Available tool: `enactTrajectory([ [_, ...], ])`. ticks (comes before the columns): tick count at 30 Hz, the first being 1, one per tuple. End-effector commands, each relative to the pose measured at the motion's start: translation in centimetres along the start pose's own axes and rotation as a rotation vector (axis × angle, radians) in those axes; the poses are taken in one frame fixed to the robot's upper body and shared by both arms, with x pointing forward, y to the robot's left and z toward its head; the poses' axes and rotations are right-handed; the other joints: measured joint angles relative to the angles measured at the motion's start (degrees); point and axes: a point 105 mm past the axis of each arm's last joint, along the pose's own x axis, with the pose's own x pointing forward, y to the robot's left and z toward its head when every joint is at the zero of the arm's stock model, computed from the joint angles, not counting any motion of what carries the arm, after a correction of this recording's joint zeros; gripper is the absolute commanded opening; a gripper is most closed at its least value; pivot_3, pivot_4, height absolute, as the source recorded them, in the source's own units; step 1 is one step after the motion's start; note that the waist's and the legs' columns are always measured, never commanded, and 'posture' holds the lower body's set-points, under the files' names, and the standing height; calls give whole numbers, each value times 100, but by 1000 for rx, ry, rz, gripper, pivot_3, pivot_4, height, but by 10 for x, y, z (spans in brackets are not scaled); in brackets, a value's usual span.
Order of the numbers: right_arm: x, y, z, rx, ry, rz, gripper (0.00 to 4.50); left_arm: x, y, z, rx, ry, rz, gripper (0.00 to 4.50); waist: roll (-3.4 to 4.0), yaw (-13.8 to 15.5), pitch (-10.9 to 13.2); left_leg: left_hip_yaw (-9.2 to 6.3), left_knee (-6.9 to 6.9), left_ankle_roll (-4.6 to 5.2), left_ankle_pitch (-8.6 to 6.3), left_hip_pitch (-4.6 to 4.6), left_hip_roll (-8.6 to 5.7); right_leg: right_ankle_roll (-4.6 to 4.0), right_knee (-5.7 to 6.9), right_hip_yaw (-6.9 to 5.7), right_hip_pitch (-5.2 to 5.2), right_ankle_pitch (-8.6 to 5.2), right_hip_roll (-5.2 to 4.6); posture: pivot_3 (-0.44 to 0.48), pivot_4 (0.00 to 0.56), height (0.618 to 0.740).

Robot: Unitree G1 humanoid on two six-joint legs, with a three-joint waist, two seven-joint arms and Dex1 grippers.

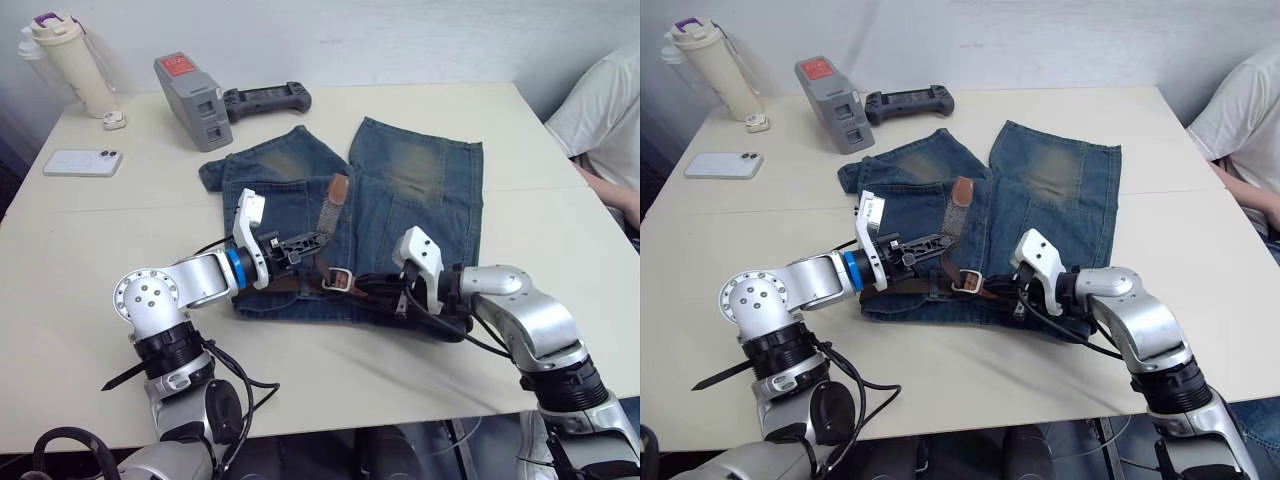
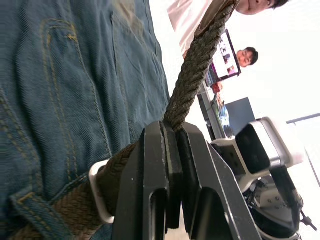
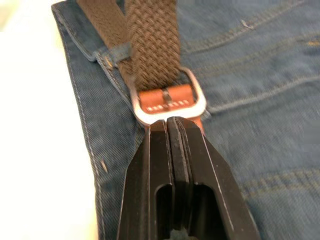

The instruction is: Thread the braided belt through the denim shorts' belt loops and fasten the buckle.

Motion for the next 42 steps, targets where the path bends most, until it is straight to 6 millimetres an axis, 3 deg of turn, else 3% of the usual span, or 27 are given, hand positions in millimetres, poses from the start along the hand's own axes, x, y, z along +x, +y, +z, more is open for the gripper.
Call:
enactTrajectory([
  [1,-3,-5,12,-46,-35,-23,41,-1,-9,4,26,-19,-34,0,0,5,0,0,1,0,0,0,0,0,0,0,0,0,0,0,150,740],
  [14,8,-12,11,-38,-43,-40,41,-2,-24,33,3,-205,-118,0,0,3,0,-1,0,0,0,0,0,0,0,-1,0,0,0,0,150,740],
  [25,13,-14,20,-50,-67,-37,41,-2,-24,29,-6,-199,-111,0,0,-7,0,-1,-1,0,0,0,0,0,0,-1,0,0,0,0,150,740],
  [34,9,-2,36,-61,-88,31,41,0,-24,25,-7,-183,-108,0,0,-1,0,-2,0,0,0,-1,0,0,-1,-1,0,0,0,0,150,740],
  [42,11,-4,30,-54,-66,24,41,1,-25,24,-6,-176,-111,0,0,0,0,-3,-1,0,0,-1,0,0,-1,-1,0,0,0,0,150,740],
])
